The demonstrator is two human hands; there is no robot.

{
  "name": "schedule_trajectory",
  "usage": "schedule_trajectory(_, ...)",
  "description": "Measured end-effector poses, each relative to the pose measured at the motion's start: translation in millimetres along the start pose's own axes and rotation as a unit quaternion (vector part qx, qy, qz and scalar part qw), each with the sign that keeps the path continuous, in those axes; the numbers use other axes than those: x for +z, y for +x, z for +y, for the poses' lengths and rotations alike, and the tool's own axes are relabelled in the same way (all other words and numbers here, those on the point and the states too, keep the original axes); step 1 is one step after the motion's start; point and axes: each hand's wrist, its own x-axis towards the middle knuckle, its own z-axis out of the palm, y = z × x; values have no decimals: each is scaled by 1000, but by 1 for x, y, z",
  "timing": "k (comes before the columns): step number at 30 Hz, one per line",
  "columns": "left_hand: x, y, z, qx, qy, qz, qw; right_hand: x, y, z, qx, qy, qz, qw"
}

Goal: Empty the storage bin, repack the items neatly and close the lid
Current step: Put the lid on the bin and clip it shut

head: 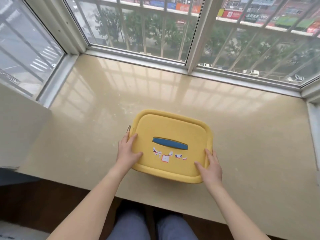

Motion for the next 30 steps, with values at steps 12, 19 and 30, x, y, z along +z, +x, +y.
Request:
schedule_trajectory(12, -5, 13, -13, -3, 70, -50, 996, 10, -2, 8, -43, -100, -9, 994)
schedule_trajectory(19, 0, 7, -18, 9, 77, -34, 996, 9, 0, 6, -40, -117, -25, 992)
schedule_trajectory(30, -8, 6, -21, 28, 58, -40, 997, 14, -11, -21, -96, -148, 37, 984)
